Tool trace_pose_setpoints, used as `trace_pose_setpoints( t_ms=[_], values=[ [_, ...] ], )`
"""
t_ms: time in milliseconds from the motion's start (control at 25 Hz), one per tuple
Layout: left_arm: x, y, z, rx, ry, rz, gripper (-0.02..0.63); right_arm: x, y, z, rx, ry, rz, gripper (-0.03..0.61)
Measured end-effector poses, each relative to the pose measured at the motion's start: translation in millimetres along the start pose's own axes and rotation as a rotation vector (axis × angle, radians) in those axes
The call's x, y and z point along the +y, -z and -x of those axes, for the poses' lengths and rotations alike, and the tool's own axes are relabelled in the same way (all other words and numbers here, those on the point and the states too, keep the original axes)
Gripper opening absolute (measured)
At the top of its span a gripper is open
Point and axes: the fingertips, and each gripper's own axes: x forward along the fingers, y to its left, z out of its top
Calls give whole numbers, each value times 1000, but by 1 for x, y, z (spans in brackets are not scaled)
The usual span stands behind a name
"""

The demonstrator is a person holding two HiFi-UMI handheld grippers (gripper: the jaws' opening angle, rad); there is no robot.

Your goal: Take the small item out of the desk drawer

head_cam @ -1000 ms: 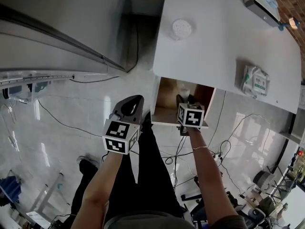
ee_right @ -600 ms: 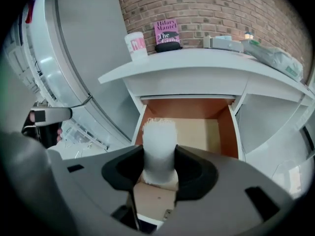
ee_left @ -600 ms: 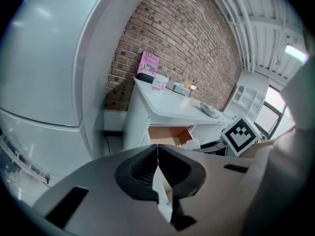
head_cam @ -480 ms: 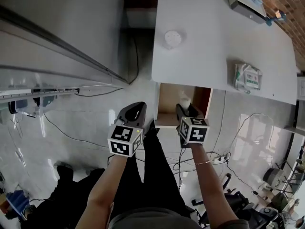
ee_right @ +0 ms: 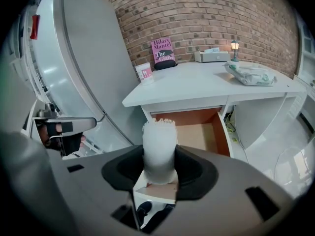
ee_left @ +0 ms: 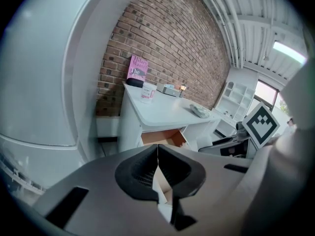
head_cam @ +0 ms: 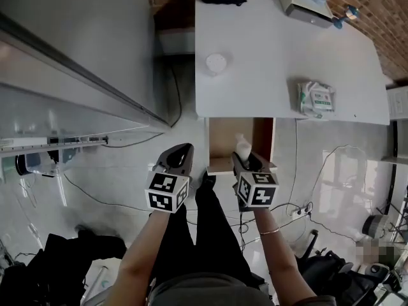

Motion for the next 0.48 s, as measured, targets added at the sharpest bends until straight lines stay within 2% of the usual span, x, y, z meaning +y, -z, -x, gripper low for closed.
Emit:
trace_pose_setpoints(
  t_ms=[480],
  values=[
    [-11,-9,18,6,37,-66,22,14,-6,47,-98,7,-84,184]
  ],
)
